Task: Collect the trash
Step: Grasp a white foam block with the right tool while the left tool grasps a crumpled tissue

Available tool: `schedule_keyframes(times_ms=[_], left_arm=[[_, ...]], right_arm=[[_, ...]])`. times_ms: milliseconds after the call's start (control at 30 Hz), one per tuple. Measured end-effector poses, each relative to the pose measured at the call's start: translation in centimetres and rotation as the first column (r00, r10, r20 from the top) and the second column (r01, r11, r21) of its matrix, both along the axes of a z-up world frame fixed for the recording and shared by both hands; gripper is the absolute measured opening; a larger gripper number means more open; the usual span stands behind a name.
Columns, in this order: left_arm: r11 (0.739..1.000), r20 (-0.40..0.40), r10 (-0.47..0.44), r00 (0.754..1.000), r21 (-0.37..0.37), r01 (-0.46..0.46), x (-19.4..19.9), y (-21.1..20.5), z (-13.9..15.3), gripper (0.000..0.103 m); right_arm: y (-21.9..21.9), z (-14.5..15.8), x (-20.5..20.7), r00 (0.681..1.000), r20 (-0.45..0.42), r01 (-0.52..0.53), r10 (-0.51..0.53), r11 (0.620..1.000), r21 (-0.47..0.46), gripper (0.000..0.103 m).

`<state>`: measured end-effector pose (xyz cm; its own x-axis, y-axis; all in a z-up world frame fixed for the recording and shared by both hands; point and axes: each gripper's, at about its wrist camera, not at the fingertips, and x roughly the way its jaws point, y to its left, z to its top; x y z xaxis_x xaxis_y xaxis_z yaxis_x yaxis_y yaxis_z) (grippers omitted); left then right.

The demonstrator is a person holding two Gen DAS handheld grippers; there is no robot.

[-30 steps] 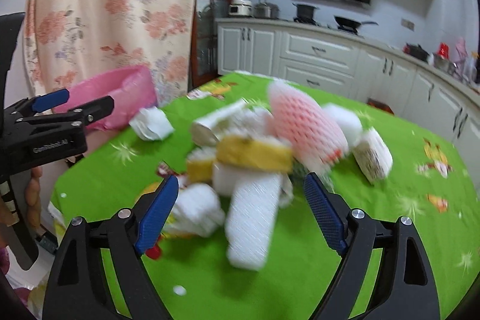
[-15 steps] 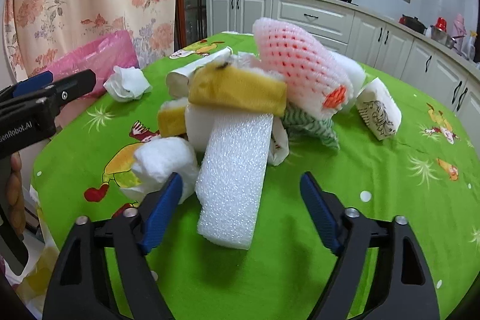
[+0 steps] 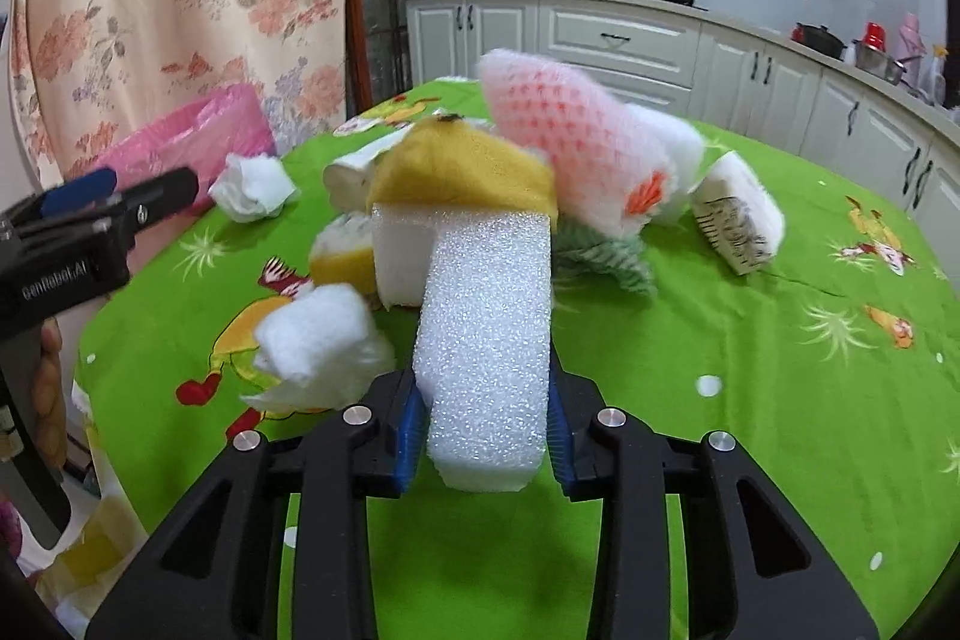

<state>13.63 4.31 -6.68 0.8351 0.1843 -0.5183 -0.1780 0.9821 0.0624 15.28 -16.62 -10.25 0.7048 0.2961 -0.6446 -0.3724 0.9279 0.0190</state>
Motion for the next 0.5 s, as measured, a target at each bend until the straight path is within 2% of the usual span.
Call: schedule_keyframes(times_ms=[500], left_arm=[[0.992,-0.006,-0.122,0.993,0.037,0.122,-1.1,-5.4,0.5,0.098]], right_arm=[[-4.6,1.8,-2.5,0.995,0.054,0.081,-0.082,0.996,0.031,0.033]])
